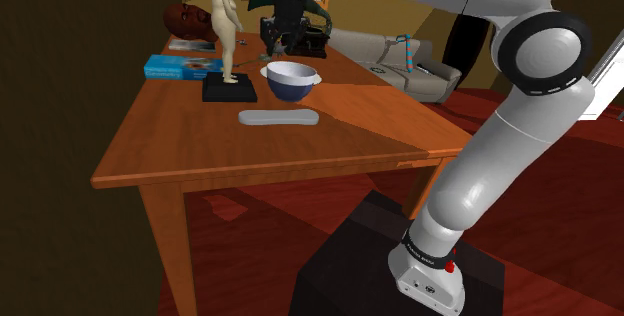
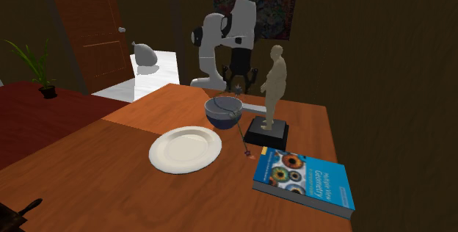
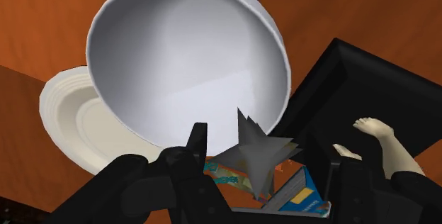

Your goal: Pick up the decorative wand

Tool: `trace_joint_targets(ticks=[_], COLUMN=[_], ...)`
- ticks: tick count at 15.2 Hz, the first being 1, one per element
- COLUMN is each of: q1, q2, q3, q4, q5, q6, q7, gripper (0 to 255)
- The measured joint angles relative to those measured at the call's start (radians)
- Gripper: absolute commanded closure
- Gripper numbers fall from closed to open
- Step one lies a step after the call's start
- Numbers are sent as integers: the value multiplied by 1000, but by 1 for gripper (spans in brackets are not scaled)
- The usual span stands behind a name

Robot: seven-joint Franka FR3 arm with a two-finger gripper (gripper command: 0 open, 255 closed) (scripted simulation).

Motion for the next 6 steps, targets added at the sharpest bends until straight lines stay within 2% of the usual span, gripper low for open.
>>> trace_joint_targets(ticks=[6], q1=[1], q2=[25], q3=[4], q4=[104], q5=[-3], q6=[-80], q7=[-9], gripper=[255])
